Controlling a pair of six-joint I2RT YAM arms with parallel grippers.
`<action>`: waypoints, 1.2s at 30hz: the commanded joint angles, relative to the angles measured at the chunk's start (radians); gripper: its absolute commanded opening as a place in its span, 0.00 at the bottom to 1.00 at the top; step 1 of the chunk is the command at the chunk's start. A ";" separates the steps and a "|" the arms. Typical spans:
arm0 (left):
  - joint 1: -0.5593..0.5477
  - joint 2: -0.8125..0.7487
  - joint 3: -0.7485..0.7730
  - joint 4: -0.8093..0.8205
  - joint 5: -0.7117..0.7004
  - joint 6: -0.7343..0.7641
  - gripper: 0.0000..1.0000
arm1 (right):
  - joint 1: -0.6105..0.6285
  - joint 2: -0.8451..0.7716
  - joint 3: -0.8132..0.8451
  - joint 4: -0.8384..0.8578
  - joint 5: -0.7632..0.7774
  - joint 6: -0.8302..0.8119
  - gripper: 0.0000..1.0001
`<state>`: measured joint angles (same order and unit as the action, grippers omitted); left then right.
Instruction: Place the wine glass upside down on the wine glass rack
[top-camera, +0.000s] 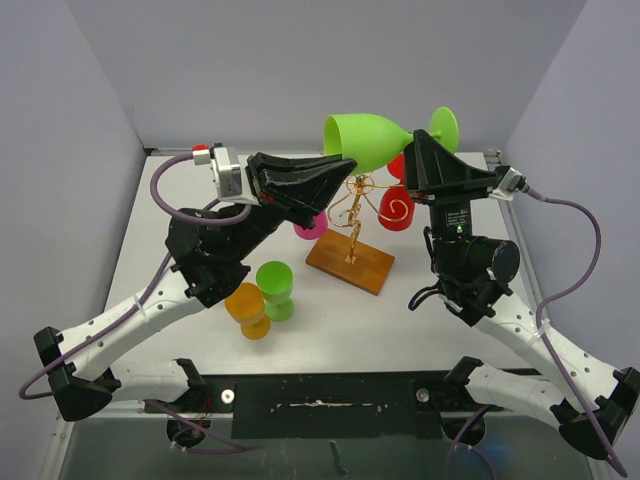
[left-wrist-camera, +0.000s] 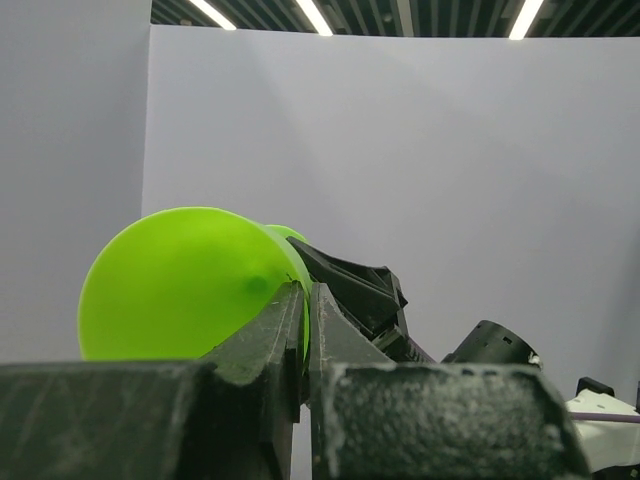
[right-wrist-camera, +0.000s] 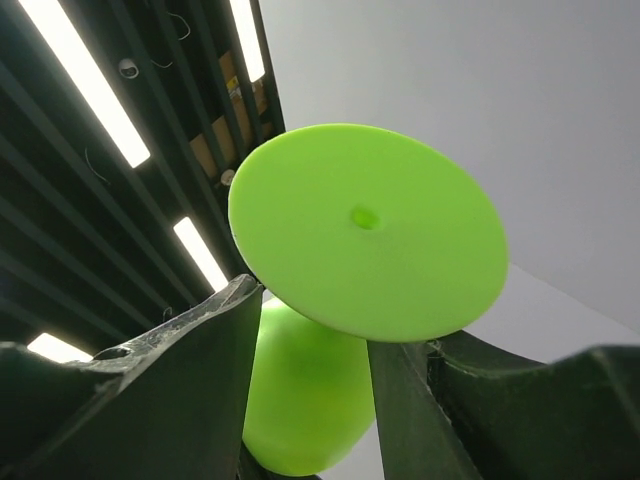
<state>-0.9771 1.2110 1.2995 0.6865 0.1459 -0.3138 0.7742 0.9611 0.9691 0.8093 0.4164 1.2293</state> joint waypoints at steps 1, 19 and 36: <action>-0.011 -0.032 -0.008 0.076 0.027 -0.031 0.00 | 0.007 -0.003 0.051 0.026 0.040 0.008 0.44; -0.022 -0.065 -0.040 0.050 0.017 -0.056 0.10 | 0.007 0.008 0.090 0.049 -0.044 -0.100 0.05; -0.021 -0.190 -0.085 -0.307 -0.130 -0.040 0.43 | 0.007 -0.170 0.190 -0.468 -0.140 -0.426 0.00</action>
<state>-0.9943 1.0603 1.2068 0.5056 0.0792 -0.3557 0.7742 0.8352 1.0710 0.5472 0.3317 0.9314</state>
